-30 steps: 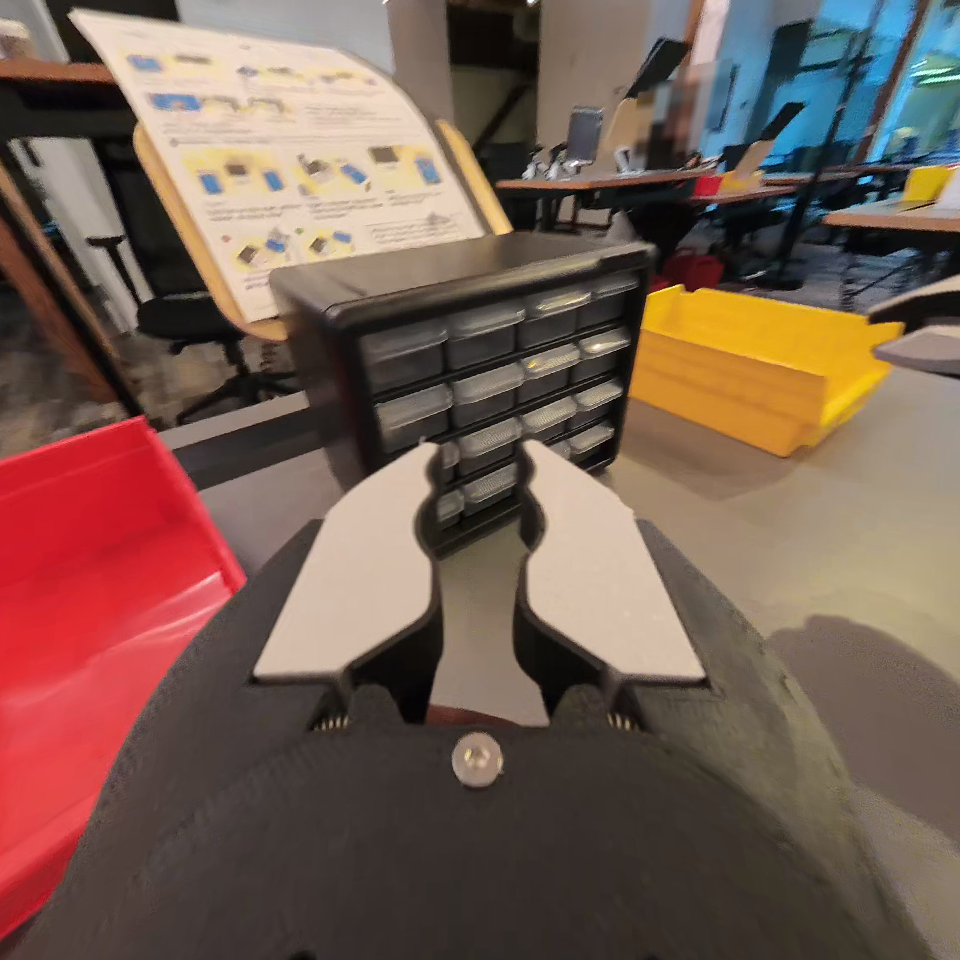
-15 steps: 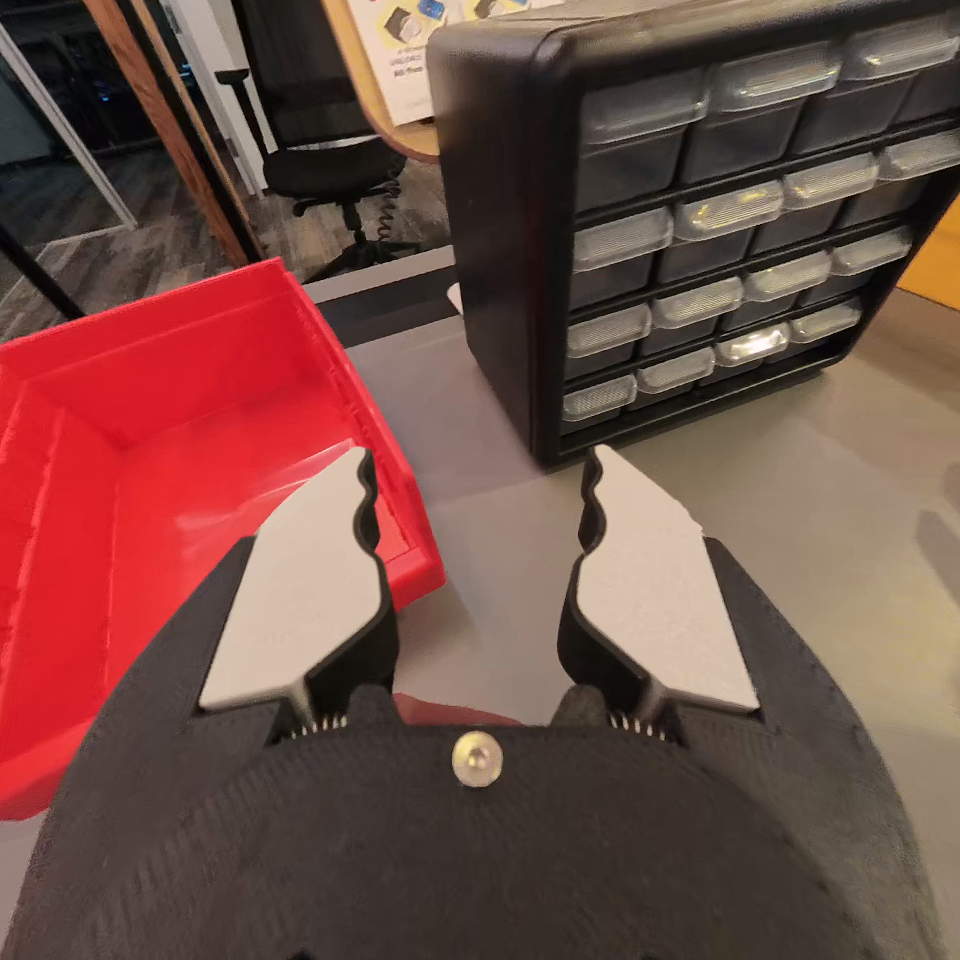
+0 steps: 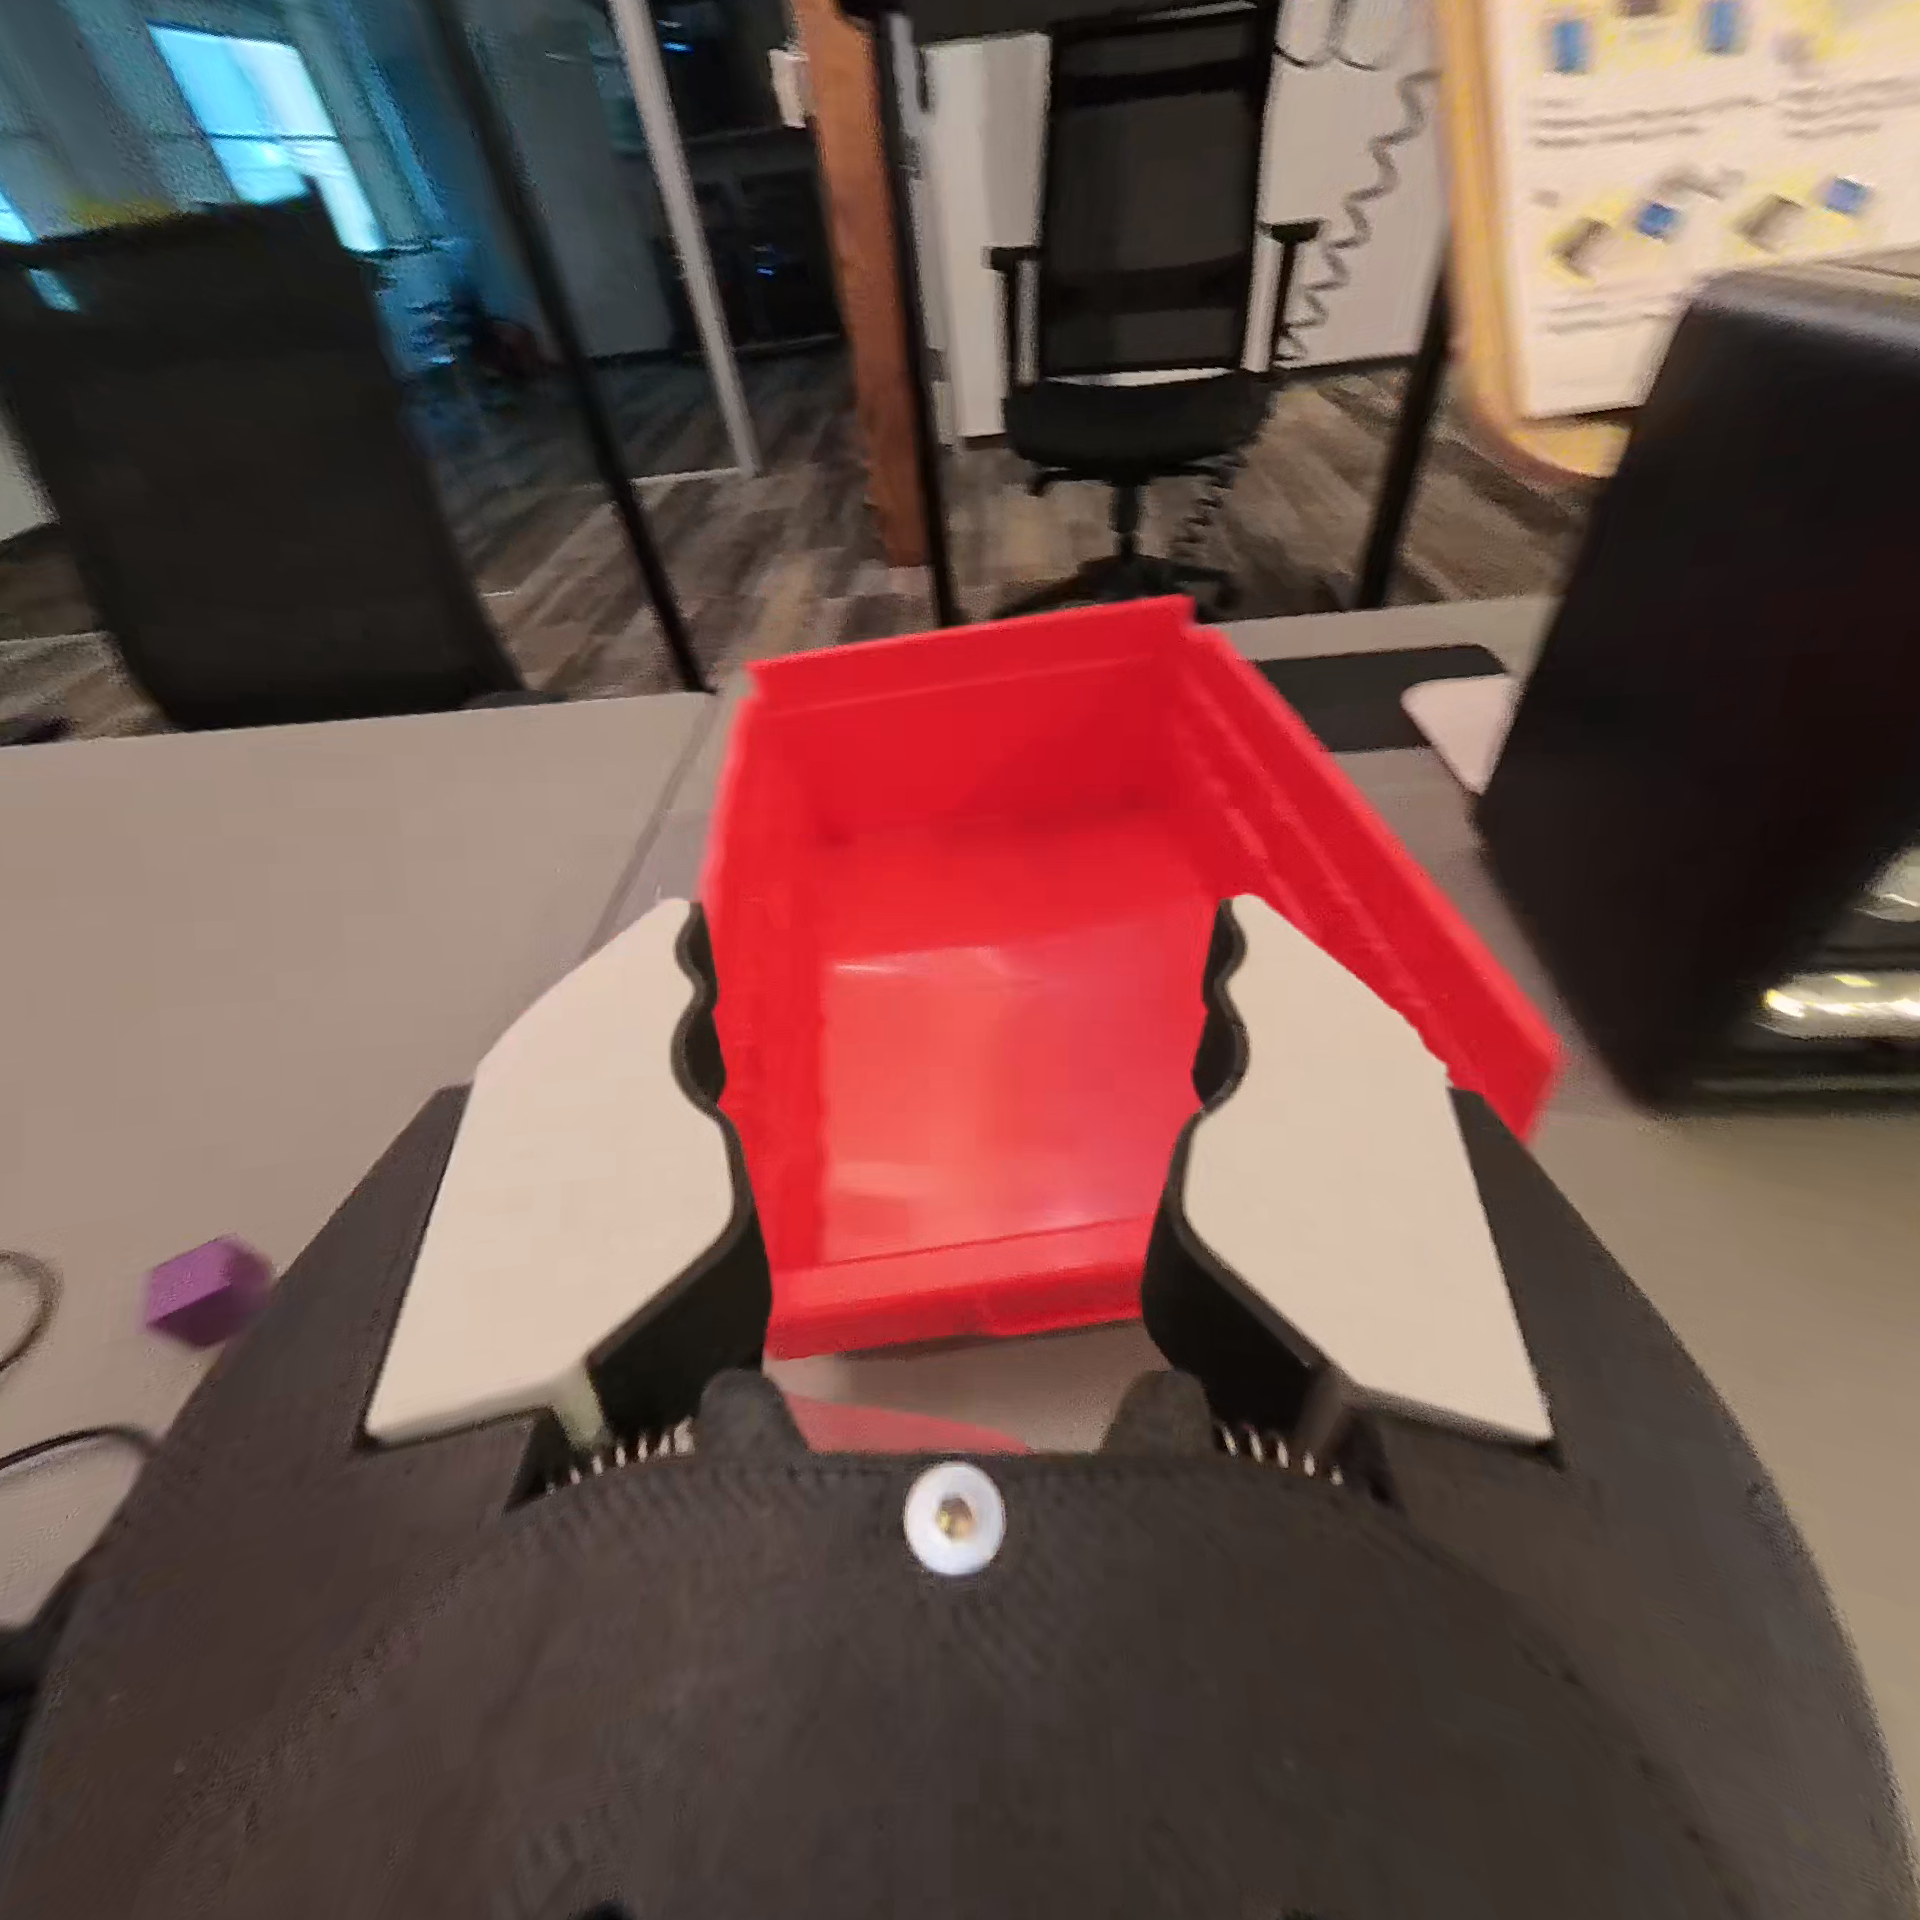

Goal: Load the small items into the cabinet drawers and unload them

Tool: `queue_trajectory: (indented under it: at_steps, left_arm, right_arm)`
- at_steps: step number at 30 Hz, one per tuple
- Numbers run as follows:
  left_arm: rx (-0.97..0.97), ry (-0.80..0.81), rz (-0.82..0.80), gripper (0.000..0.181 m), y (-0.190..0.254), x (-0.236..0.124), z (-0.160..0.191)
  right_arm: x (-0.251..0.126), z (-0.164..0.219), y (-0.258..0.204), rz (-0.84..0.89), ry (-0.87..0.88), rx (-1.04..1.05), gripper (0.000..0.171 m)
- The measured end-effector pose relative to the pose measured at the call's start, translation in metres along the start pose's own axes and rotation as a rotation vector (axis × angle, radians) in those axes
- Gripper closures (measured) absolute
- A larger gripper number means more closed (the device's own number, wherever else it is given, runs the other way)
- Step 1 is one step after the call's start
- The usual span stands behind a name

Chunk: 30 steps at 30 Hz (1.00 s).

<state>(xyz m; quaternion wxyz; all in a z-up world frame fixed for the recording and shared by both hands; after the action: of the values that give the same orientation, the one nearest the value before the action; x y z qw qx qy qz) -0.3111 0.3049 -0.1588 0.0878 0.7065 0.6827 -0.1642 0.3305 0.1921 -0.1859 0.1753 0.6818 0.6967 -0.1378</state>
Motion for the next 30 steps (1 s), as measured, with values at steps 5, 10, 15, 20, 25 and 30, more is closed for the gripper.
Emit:
queue_trajectory:
  at_steps: [5,10,15,20,25,30]
  left_arm:
    - [-0.067,-0.101,-0.114,0.090,-0.065,0.013,0.030]
    - [-0.099,-0.202,-0.020,0.100,-0.059,0.040,0.057]
    - [-0.046,-0.261,-0.022,0.111,-0.052,0.058,0.063]
    - [-0.095,-0.240,-0.014,0.132,-0.054,0.065,0.066]
    - [-0.096,-0.280,-0.017,0.155,-0.063,0.073,0.071]
    - [-0.166,-0.275,0.035,0.176,-0.066,0.083,0.077]
  right_arm:
    - [-0.004,0.017,0.067,0.168,-0.017,0.071,0.103]
    - [-0.003,0.031,0.117,0.255,-0.058,0.126,0.107]
    - [0.008,0.037,0.157,0.301,-0.107,0.170,0.104]
    - [0.028,0.053,0.176,0.280,-0.212,0.154,0.107]
    - [0.043,0.059,0.179,0.249,-0.257,0.103,0.131]
    - [0.058,0.066,0.178,0.150,-0.262,0.120,0.162]
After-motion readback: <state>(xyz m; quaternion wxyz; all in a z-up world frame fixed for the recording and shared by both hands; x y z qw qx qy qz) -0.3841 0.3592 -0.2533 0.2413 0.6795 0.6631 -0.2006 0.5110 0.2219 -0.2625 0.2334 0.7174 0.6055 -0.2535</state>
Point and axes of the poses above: each gripper's, where its closed fingertips meet, x out along the fingers, z out of its underside, y = z × x across the jaws, the point moved 2 cm from there along -x, back along the fingers, and after that the axes turned 9 degrees about -y, right-handed, at the moved point
